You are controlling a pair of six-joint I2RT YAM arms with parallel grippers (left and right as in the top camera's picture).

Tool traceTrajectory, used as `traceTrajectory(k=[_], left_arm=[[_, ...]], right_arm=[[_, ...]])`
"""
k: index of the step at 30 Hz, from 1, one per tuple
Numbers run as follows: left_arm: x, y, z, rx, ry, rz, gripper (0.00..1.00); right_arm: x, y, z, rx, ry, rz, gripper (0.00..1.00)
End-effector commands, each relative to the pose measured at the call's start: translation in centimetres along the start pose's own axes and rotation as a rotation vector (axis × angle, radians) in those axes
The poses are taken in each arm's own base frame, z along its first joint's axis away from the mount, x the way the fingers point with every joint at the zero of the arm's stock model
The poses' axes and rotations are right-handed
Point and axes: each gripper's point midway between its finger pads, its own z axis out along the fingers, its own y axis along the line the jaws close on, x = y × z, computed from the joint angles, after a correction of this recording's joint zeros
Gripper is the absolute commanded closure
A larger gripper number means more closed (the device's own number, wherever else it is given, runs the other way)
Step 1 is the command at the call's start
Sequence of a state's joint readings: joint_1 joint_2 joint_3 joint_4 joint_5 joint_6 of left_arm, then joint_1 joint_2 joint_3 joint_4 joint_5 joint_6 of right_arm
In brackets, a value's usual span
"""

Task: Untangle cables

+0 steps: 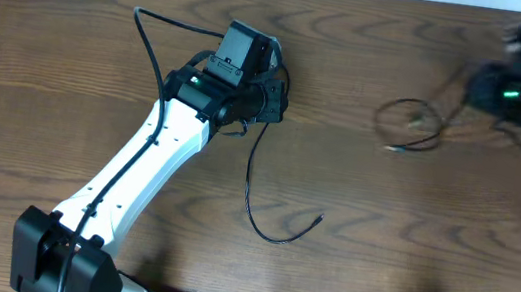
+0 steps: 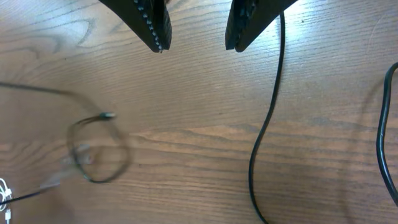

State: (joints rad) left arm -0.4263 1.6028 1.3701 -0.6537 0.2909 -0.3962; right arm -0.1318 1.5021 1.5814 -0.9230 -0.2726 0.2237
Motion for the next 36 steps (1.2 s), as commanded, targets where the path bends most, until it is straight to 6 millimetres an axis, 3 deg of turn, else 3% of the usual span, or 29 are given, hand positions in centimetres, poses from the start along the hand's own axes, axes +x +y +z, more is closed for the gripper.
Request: traceTrajectory(k=[1, 2, 5, 8, 12, 15, 16, 19, 23, 27, 30, 33, 36], left_arm=[[-0.3, -0.3, -0.2, 0.014, -0.004, -0.001, 0.66], [-0.3, -0.3, -0.2, 0.013, -0.004, -0.001, 0.66], [-0.3, -0.3, -0.2, 0.013, -0.004, -0.001, 0.66], [-0.3, -0.3, -0.2, 0.013, -0.004, -0.001, 0.66], [-0.2, -0.3, -0.2, 0.012, -0.001, -0.001, 0.66], [-0.2, -0.3, -0.2, 0.012, -0.001, -0.001, 0.66], [-0.2, -0.3, -0.2, 0.012, -0.002, -0.001, 0.66], [-0.2, -0.3, -0.2, 0.012, -0.002, -0.001, 0.65], [-0.3, -0.1, -0.2, 0.003, -0.008, -0.001, 0.65], [-0.4, 0.0, -0.2, -0.005, -0.010, -0.002, 0.65], [-0.4, 0.0, -0.2, -0.005, -0.010, -0.002, 0.65], [-0.4, 0.0, -0.2, -0.005, -0.011, -0.002, 0.65], [-0.4, 0.0, -0.2, -0.005, -0.010, -0.002, 0.66]], right_arm=[[-5.0, -0.1, -8.4, -0.022, -0.240, 0.068, 0.99], [-6.7, -1.1, -11.6, 0.001, -0.333, 0.095, 0.99], [-8.8, -2.9, -16.0, 0.050, -0.458, 0.125, 0.99], [-10.5, -5.8, -19.0, 0.120, -0.560, 0.157, 0.99], [-12.5, -11.2, -21.1, 0.228, -0.666, 0.218, 0.99], [-13.4, -14.8, -21.6, 0.285, -0.704, 0.249, 0.99], [-13.9, -17.2, -21.5, 0.317, -0.718, 0.270, 0.99], [-15.0, -20.2, -20.8, 0.353, -0.735, 0.263, 0.99], [-16.1, -22.2, -21.1, 0.383, -0.775, 0.236, 0.99], [-17.5, -23.5, -24.4, 0.450, -0.886, 0.177, 0.99], [-17.1, -24.5, -25.0, 0.509, -0.871, 0.142, 0.99], [-15.1, -26.6, -23.6, 0.606, -0.773, 0.184, 0.99], [-13.7, -28.5, -20.2, 0.600, -0.670, 0.214, 0.99]])
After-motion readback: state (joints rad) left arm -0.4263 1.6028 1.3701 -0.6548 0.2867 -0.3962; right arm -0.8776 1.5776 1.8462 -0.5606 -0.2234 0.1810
